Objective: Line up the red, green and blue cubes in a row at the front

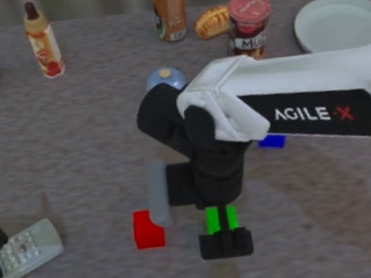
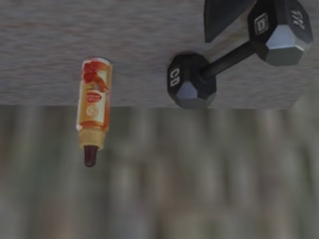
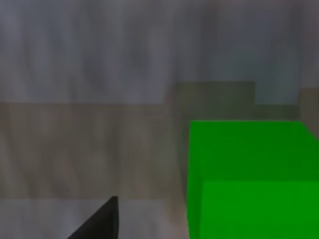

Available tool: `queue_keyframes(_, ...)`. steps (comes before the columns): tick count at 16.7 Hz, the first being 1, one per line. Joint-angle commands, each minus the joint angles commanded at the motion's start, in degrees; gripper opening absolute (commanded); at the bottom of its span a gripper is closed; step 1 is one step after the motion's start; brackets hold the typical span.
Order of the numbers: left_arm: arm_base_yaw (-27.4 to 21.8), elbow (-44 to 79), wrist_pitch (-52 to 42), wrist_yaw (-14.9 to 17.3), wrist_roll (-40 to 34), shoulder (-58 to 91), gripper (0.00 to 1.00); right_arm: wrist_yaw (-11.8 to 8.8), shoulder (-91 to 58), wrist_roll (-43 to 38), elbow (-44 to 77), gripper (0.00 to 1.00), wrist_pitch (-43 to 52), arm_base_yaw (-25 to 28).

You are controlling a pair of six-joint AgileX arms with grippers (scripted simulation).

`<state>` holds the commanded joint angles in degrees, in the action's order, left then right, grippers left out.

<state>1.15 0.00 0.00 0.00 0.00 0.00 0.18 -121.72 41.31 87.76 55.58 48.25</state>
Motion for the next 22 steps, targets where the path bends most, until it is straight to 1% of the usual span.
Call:
queue_keyframes(5,0.0,0.0,0.0,0.0,0.0,0.0,1.00,-0.1,3.1,0.2,6.9,1.00,10.7,0.4)
queue_keyframes(11,0.0,0.0,0.0,0.0,0.0,0.0,1.00,-0.1,3.4,0.0,7.7,1.00,11.6,0.2)
queue_keyframes(13,0.0,0.0,0.0,0.0,0.0,0.0,1.00,0.0,2.8,-1.9,8.6,1.00,11.9,-0.3)
queue_keyframes(15,0.0,0.0,0.0,0.0,0.0,0.0,1.00,0.1,1.4,-6.1,10.5,1.00,12.5,-1.5)
queue_keyframes(17,0.0,0.0,0.0,0.0,0.0,0.0,1.00,0.1,-0.5,-12.5,13.0,1.00,13.4,-3.4)
queue_keyframes(19,0.0,0.0,0.0,0.0,0.0,0.0,1.00,0.1,-2.6,-20.5,15.7,1.00,14.3,-5.9)
queue_keyframes(22,0.0,0.0,0.0,0.0,0.0,0.0,1.00,-0.1,-6.1,-35.2,19.8,1.00,16.0,-10.1)
